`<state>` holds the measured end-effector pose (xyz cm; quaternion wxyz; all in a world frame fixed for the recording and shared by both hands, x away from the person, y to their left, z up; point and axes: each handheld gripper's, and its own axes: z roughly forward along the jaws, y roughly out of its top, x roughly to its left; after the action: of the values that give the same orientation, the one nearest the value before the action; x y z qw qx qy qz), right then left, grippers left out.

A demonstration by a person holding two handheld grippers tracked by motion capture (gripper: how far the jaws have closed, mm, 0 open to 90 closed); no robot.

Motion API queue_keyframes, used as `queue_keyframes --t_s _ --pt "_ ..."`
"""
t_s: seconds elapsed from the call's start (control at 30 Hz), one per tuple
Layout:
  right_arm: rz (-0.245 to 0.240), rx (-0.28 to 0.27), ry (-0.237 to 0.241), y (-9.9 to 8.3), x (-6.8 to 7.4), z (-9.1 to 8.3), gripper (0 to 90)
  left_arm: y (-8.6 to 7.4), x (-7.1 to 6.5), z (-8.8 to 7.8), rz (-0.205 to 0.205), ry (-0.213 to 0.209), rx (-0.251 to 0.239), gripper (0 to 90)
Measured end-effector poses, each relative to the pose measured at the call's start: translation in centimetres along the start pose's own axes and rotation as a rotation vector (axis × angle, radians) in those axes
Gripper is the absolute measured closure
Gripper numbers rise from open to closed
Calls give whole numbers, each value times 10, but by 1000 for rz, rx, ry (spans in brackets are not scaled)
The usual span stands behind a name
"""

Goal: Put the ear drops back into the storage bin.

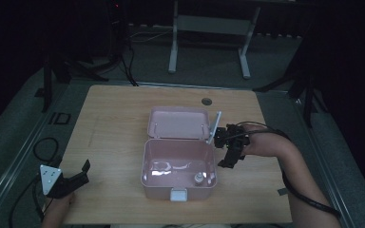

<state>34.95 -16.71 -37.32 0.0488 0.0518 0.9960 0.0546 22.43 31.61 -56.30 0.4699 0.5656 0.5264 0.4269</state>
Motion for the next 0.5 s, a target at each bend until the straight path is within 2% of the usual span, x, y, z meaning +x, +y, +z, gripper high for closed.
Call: queue_keyframes --t_s 0.07,0.2,0.33,0.5 --pt "15 -8 -5 -7 -1 4 180 0 0 0 1 0 0 20" --pt "51 -29 16 -23 -2 16 180 0 0 0 3 0 -1 20" --pt "108 -58 39 -40 -5 31 175 0 0 0 3 0 -1 20" --pt "171 -66 59 -60 -8 50 155 0 0 0 3 1 -1 20"
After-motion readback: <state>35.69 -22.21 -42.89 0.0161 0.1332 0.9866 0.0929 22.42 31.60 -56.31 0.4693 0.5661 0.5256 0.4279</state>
